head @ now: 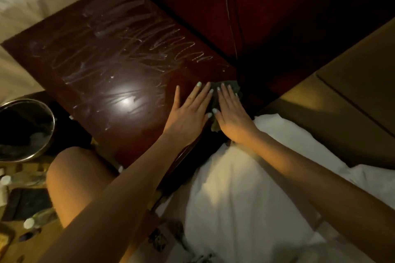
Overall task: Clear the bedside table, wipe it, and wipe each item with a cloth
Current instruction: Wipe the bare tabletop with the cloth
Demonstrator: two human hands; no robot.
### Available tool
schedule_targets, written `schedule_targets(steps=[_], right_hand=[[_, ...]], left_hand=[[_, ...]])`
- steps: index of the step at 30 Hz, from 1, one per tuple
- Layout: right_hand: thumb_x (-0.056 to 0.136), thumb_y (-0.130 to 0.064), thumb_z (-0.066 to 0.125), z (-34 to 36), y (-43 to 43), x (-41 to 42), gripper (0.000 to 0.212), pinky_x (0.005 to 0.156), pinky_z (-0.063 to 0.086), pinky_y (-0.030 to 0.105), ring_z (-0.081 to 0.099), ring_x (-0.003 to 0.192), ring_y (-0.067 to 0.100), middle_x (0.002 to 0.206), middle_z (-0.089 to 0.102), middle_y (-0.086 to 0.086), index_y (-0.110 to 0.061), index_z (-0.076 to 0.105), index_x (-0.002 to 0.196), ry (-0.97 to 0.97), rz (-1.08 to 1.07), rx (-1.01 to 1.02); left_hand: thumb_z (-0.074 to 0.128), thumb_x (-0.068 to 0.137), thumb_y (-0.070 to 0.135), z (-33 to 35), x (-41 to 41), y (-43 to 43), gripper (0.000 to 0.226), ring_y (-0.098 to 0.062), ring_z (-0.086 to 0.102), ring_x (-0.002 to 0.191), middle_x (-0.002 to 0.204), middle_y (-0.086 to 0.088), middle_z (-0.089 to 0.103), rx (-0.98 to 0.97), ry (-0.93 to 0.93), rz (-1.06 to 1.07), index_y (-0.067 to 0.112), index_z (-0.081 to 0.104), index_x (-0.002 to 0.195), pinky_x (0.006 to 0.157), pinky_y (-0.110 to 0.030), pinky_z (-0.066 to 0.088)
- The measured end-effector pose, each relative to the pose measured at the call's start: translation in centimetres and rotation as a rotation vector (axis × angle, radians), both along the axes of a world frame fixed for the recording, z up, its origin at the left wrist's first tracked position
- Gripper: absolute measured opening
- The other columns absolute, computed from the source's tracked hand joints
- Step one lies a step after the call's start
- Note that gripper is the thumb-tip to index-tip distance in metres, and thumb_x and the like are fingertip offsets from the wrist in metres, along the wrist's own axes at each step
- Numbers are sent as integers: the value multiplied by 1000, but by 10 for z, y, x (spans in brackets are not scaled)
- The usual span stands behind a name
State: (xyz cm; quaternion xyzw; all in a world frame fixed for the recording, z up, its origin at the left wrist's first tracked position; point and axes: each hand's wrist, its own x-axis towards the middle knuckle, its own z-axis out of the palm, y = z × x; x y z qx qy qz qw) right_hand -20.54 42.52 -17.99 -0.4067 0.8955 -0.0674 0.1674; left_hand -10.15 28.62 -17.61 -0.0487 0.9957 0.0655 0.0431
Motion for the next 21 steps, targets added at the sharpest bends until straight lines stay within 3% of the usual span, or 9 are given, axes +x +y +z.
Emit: schedule_targets(steps=[5, 12, 16, 21], right_hand=[[104, -32, 24, -2, 3, -35, 60, 121, -1, 37, -10, 148, 19, 161, -7, 10, -7, -1, 152, 9, 6, -33], [103, -23, 28, 7, -40, -57, 62, 119, -4, 39, -13, 147, 26, 160, -11, 15, -1, -6, 150, -25, -195, -34], [104, -28, 29, 10, -49, -68, 65, 119, 4, 42, -16, 147, 25, 160, -15, 11, -5, -10, 151, -72, -213, -2], [103, -32, 28, 15, -33, -46, 65, 117, 14, 44, -17, 146, 25, 160, -16, 9, -7, -8, 152, -72, -198, 29]], left_hand=[[10, 104, 46, -2, -50, -6, 61, -15, -19, 147, 161, 1, -21, -20, -100, -66, 17, -11, 153, 117, -56, -13], [8, 104, 45, 8, -112, -42, 58, -11, -15, 148, 160, 6, -22, -77, -166, -121, 22, -13, 153, 116, -58, -11], [7, 103, 47, 16, -132, -57, 59, -12, -14, 148, 160, 8, -23, -166, -237, -148, 23, -13, 153, 115, -61, -9], [8, 103, 46, 13, -102, -45, 60, -14, -18, 148, 159, 5, -24, -127, -233, -157, 21, -13, 153, 116, -61, -9]])
